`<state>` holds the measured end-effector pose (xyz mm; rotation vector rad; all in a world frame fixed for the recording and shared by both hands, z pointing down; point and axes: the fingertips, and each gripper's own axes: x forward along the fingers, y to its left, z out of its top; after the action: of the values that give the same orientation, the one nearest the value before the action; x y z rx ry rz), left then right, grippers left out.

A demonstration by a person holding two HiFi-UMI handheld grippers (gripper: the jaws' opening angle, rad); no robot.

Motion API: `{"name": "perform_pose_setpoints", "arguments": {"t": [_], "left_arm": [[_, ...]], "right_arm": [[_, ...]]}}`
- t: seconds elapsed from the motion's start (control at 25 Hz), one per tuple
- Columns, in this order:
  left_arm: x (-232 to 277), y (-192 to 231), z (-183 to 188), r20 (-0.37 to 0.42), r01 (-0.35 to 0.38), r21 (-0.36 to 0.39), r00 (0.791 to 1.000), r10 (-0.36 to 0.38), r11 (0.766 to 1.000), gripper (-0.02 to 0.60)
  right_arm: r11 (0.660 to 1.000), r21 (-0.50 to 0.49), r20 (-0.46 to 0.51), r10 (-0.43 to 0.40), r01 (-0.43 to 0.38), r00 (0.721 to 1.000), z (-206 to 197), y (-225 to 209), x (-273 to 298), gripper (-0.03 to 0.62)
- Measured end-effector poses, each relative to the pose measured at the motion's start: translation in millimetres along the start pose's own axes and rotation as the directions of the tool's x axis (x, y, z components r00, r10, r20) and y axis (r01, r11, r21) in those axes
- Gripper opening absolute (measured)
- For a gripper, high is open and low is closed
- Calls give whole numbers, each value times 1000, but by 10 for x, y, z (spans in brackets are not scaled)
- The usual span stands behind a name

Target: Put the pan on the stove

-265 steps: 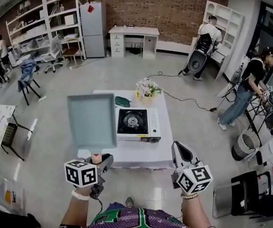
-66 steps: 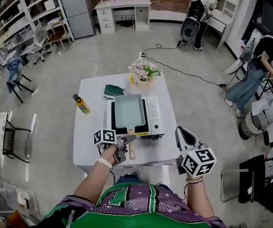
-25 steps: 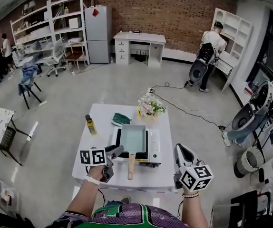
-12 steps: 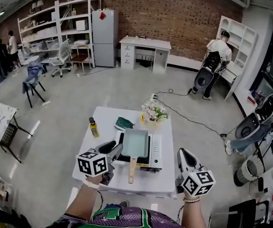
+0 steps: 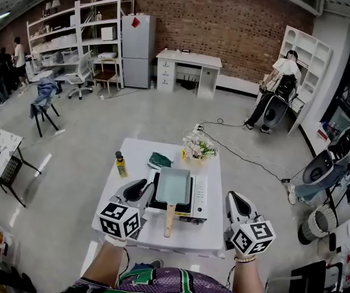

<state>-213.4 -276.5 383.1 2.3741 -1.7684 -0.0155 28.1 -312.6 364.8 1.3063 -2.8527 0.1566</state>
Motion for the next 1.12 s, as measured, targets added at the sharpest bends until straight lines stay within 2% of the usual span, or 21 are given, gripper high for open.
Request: {"name": "perform_pose_setpoints", "arguments": {"t": [0.2,0.64,1.12], "left_arm": [[-47,-17,75,35,-24,42,999,23,999,77],[-177,-19,292,133,-116,97,986,103,988,60],[-235,11,318,158,-146,87,979,132,985,23]], "right_arm": [[999,-31,6,24,-23,1000,20,117,56,2],[1000,-29,15,7,-7,1000,58,101,74,2],[1000,-16,22,-18,18,1000,17,112,57,2]]}}
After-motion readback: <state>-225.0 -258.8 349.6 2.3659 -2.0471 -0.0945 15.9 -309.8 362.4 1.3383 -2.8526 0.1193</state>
